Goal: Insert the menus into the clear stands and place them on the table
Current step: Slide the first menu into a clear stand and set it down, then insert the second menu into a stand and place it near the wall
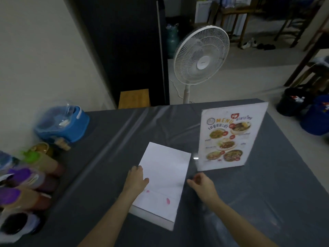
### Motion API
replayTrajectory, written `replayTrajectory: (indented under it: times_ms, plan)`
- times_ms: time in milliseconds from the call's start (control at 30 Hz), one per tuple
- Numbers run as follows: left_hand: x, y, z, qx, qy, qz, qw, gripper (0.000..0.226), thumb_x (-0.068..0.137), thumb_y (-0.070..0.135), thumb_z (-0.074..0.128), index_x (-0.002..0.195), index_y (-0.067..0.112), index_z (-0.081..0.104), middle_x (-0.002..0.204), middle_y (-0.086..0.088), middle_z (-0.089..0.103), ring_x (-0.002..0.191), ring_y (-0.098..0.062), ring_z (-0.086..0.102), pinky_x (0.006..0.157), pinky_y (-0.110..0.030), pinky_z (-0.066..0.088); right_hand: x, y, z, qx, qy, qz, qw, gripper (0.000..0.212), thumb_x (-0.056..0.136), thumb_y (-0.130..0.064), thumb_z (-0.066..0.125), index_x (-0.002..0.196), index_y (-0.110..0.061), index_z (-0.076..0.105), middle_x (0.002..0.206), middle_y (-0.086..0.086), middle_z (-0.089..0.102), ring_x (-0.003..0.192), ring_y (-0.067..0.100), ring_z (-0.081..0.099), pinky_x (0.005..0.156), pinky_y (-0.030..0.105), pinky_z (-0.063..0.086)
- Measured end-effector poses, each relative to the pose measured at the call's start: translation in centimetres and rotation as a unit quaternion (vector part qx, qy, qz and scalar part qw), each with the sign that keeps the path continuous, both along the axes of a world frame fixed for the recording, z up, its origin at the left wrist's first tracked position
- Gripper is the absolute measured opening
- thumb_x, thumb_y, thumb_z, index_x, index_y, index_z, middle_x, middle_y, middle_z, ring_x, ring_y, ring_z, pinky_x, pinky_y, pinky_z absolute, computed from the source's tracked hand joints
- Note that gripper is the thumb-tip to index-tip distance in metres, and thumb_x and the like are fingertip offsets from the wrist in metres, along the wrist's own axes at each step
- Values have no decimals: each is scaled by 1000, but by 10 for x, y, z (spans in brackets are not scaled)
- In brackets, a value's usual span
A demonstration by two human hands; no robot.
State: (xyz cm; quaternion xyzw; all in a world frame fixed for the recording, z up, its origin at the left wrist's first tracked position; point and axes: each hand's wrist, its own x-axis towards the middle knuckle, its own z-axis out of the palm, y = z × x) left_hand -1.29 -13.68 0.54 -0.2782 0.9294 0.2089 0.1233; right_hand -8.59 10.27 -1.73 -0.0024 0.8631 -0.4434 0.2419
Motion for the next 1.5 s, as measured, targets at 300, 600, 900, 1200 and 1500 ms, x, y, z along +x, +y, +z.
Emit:
replayTrajectory:
  times_ms: [300, 600, 900, 1200, 1500]
  plan:
    - [-5, -35, -23, -3, -36, -50, 998, 43, 89, 28, 58, 120, 1, 45, 133, -16, 41, 121, -32, 44, 102, -35, 37, 23, -58, -15, 79, 4, -43, 996, 32, 82, -25, 67, 104, -4, 60, 105, 14, 64, 95, 28, 61, 73, 29, 44]
    - [-2, -31, -37, -11, 6, -62, 998, 49, 85, 33, 63, 121, 5, 45, 129, -12, 41, 118, -27, 42, 106, -32, 37, 18, -67, -19, 118, 37, -111, 986, 18, 84, -12, 62, 93, 3, 65, 93, 16, 69, 81, 28, 61, 72, 35, 51]
    - [0, -25, -34, 14, 10, -12, 1000, 61, 79, 36, 68, 126, 6, 42, 131, -11, 40, 118, -26, 41, 103, -32, 38, 6, -64, -28, 31, -58, -229, 971, 29, 87, -15, 60, 111, 2, 63, 105, 19, 67, 93, 33, 62, 76, 36, 49]
    - [-6, -36, -25, 134, 7, 86, 987, 52, 75, 34, 74, 113, 4, 55, 124, -16, 46, 119, -33, 43, 100, -36, 41, -1, -66, -32, -24, -146, -246, 958, 26, 87, -14, 60, 100, 9, 58, 99, 22, 62, 83, 31, 56, 65, 32, 43]
    - [-7, -19, -3, 107, -61, -8, 992, 36, 84, 34, 62, 95, 9, 40, 130, -15, 38, 124, -32, 37, 102, -38, 40, -1, -57, -14, -107, -133, -253, 952, 7, 87, -13, 58, 86, -8, 53, 98, 18, 61, 88, 31, 60, 78, 45, 56]
